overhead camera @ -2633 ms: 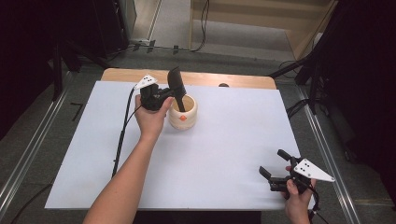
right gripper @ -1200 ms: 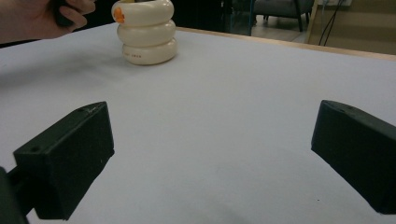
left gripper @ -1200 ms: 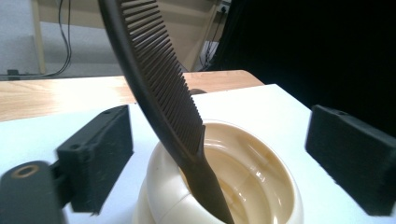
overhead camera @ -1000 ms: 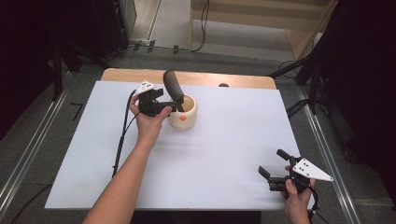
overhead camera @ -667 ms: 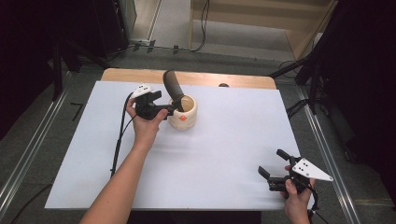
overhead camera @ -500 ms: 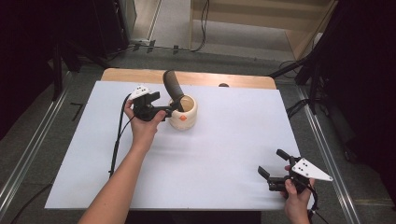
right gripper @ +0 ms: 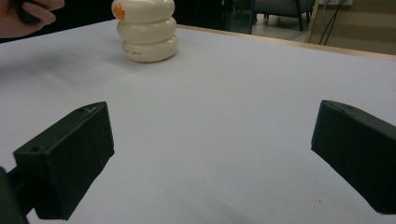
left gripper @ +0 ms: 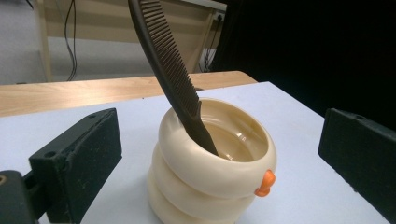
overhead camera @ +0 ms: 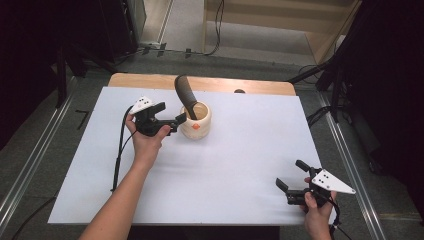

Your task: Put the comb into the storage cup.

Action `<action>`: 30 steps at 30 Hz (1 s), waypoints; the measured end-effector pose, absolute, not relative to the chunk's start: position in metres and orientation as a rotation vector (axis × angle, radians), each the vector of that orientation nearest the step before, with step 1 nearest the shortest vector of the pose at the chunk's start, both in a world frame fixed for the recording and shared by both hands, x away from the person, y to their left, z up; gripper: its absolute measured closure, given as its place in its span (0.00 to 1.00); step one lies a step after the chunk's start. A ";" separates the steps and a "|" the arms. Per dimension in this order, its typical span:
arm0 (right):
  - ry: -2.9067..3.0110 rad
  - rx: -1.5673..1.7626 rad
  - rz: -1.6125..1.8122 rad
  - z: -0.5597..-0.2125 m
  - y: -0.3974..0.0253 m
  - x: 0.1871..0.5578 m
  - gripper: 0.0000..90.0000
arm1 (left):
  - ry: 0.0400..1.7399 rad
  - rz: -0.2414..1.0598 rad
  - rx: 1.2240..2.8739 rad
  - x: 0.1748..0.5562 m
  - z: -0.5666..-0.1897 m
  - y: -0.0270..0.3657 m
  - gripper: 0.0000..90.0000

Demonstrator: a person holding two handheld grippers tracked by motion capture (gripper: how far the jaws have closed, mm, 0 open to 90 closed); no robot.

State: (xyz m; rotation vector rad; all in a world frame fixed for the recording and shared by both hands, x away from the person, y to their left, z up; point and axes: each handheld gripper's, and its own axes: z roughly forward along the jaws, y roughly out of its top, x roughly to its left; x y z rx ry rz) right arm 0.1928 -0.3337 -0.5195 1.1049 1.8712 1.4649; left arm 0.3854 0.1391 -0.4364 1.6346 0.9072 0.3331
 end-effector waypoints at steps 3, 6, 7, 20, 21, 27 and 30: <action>1.873 1.104 1.462 -0.519 -0.334 0.193 0.00 | 0.899 0.343 1.636 0.381 -0.435 0.142 0.00; 1.873 1.103 1.461 -0.519 -0.333 0.193 0.00 | 0.890 0.349 1.641 0.376 -0.436 0.144 0.00; 1.873 1.104 1.459 -0.519 -0.333 0.193 0.00 | 0.891 0.352 1.644 0.374 -0.436 0.145 0.00; 1.876 1.102 1.454 -0.520 -0.333 0.193 0.00 | 0.872 0.376 1.645 0.354 -0.441 0.160 0.00; 1.876 1.101 1.453 -0.520 -0.333 0.193 0.00 | 0.873 0.378 1.644 0.353 -0.441 0.161 0.00; 1.875 1.101 1.453 -0.520 -0.332 0.193 0.00 | 0.866 0.393 1.644 0.344 -0.443 0.168 0.00; 1.874 1.099 1.452 -0.520 -0.332 0.193 0.00 | 0.863 0.393 1.643 0.340 -0.445 0.171 0.00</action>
